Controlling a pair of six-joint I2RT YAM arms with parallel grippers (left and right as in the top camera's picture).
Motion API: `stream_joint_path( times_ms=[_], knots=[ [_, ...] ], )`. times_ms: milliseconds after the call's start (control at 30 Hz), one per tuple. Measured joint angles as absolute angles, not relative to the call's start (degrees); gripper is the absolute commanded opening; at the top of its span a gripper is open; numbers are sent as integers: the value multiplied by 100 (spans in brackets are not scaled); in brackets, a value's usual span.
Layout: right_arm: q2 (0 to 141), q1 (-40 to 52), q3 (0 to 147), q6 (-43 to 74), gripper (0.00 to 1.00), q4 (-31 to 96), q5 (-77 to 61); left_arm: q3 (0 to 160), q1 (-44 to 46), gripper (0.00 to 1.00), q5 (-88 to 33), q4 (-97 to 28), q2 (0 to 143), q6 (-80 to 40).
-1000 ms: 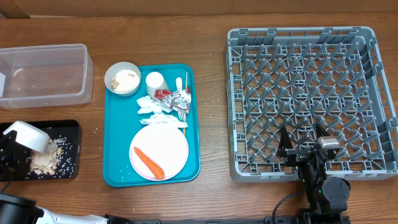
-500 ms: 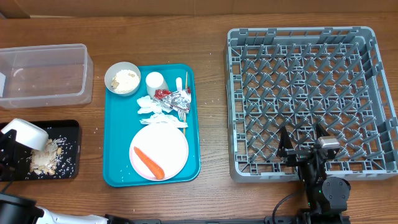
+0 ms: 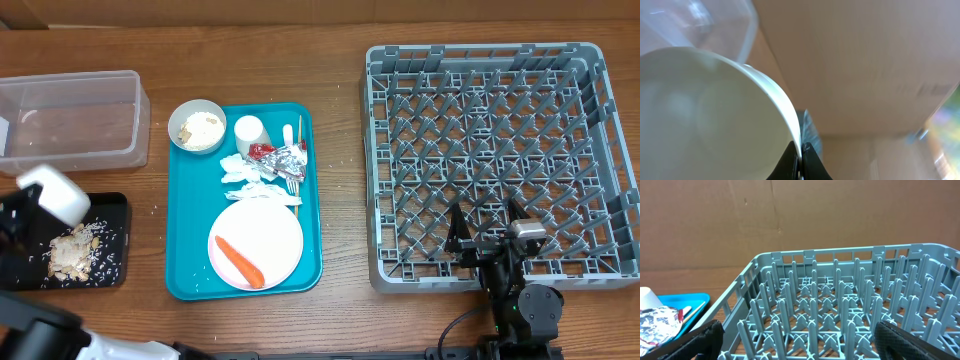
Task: Sort waste into correct bins and load items into the dishwasher rack
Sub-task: 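Tilt the bowl to dump peanut shells onto the black tray, then return the emptied bowl to the teal tray and release it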
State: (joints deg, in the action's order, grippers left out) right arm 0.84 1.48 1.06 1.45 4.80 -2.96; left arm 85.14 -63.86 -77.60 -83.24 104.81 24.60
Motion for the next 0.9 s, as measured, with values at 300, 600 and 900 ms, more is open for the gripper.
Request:
stream_joint_path(
  times_ms=[300,600,900],
  knots=[
    [84,148,106,148,100,478,-296,9441,-3806,4,-5476,-7852,9426,1579],
    [84,150,106,148,100,478,-296,9443,-1385,4,-1723,-7885,9596,-432],
    [84,148,106,148,100,480,-296,9430,-642,4,-819,-7878,10123,-1039]
  ],
)
